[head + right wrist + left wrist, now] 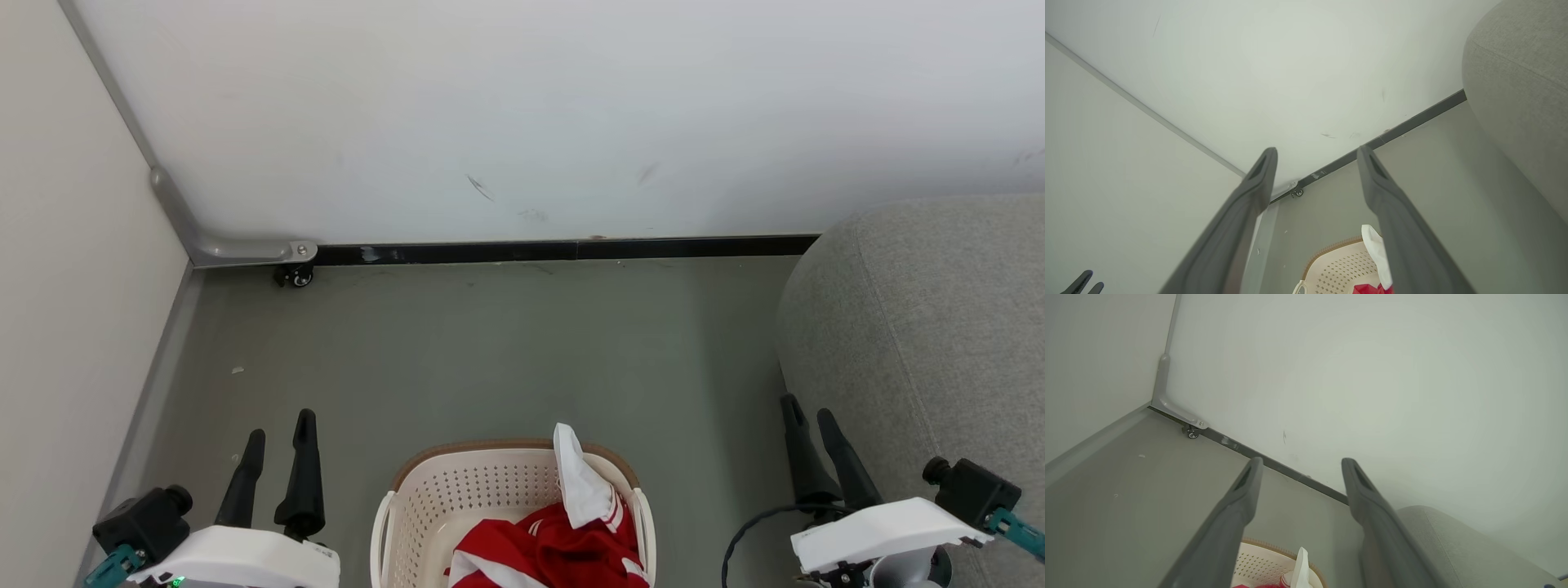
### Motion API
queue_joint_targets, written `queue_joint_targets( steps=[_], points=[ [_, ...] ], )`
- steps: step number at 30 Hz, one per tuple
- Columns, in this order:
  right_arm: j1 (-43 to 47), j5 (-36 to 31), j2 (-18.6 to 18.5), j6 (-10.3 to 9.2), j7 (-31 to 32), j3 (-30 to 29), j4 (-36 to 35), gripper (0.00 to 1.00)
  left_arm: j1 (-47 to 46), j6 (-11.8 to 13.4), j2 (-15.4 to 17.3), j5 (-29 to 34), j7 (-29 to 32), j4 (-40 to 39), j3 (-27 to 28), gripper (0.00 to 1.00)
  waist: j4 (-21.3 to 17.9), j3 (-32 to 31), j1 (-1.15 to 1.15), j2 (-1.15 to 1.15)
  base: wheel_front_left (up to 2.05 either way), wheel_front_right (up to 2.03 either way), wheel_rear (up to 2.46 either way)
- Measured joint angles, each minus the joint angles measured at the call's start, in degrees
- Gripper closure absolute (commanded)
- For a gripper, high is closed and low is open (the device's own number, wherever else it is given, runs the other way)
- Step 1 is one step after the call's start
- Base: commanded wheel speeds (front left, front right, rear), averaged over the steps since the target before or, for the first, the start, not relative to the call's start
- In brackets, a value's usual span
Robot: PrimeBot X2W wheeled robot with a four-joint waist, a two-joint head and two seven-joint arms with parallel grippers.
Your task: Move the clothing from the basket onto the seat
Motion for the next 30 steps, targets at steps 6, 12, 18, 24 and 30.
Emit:
queue_joint_targets(
  steps=[6,12,18,24,30],
  points=[
    [-0.06,-5.16,0.10,0.00,-0.98,0.38,0.59,0.00,0.04,0.99,0.35,5.33,-1.09,-0.10,-1.14,0.00,0.03,0.28,-0.18,0.00,0.00,0.00,0.00],
    [-0.15,-9.76,0.34,0.00,-1.70,0.56,1.18,0.00,0.12,2.29,0.45,10.47,-2.03,-0.15,-1.98,0.00,0.08,0.44,-0.27,0.00,0.00,0.00,0.00],
    [-1.20,-14.41,0.52,0.00,-2.46,1.29,2.22,0.00,0.24,3.22,0.56,15.16,-3.12,-0.18,-3.08,0.00,0.19,0.41,-0.30,0.00,0.00,0.00,0.00],
    [-1.19,-18.76,0.59,0.01,-2.97,1.44,3.20,0.00,0.68,4.02,0.63,19.33,-4.14,0.15,-3.81,0.00,0.32,0.20,-0.31,0.00,0.00,0.00,0.00],
    [-1.19,-23.20,0.65,0.01,-3.67,1.88,4.04,0.00,1.32,4.97,0.75,23.63,-5.13,0.96,-4.68,0.00,0.42,-0.03,-0.32,0.00,0.00,0.00,0.00]
  ],
)
